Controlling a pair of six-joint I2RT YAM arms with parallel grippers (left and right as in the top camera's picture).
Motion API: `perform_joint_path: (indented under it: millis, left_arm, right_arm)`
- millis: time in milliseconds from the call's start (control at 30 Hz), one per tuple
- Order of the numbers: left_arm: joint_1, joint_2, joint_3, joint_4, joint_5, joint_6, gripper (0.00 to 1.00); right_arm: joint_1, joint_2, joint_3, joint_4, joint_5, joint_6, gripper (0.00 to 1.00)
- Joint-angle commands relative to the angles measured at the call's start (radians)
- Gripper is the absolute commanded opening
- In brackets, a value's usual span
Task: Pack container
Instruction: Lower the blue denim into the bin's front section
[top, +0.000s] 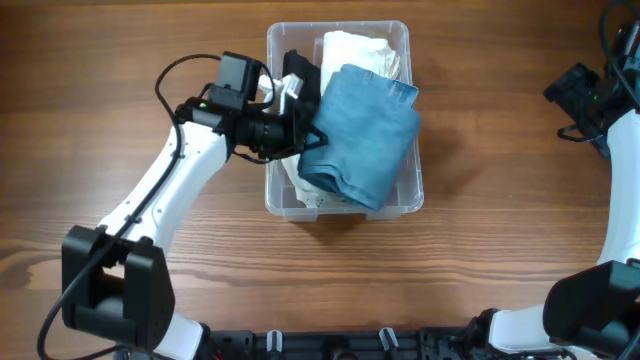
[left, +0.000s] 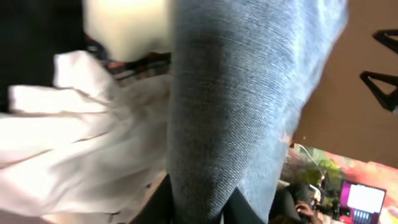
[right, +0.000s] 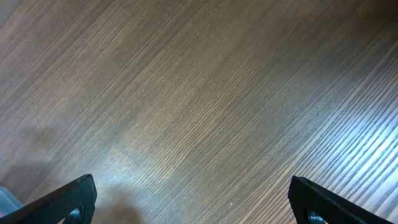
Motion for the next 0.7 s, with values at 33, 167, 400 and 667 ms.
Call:
perform_joint_path:
  millis: [33,167,400,667]
  left_arm:
    - [0.045,0.011,0.01,-0.063,-0.148,0.048,0.56]
    - [0.045,-0.003,0.011,-0.066,-0.2,0.118,0.85]
    - [0.042,-0.114,0.184,-0.042,-0.199,0.13,0.83]
    - [-0.181,-0.153,0.224,-0.001,-0.294,0.127,0.1]
  right_arm:
    - [0.0,0.005,-0.002,0.003,0.006,0.013,1.0]
    - [0.0,0.005,-0.002,0.003,0.006,0.013,1.0]
    - [0.0,0.005,-0.002,0.003,0.006,0.013,1.0]
    - [0.0,0.005,-0.002,0.003,0.006,0.013,1.0]
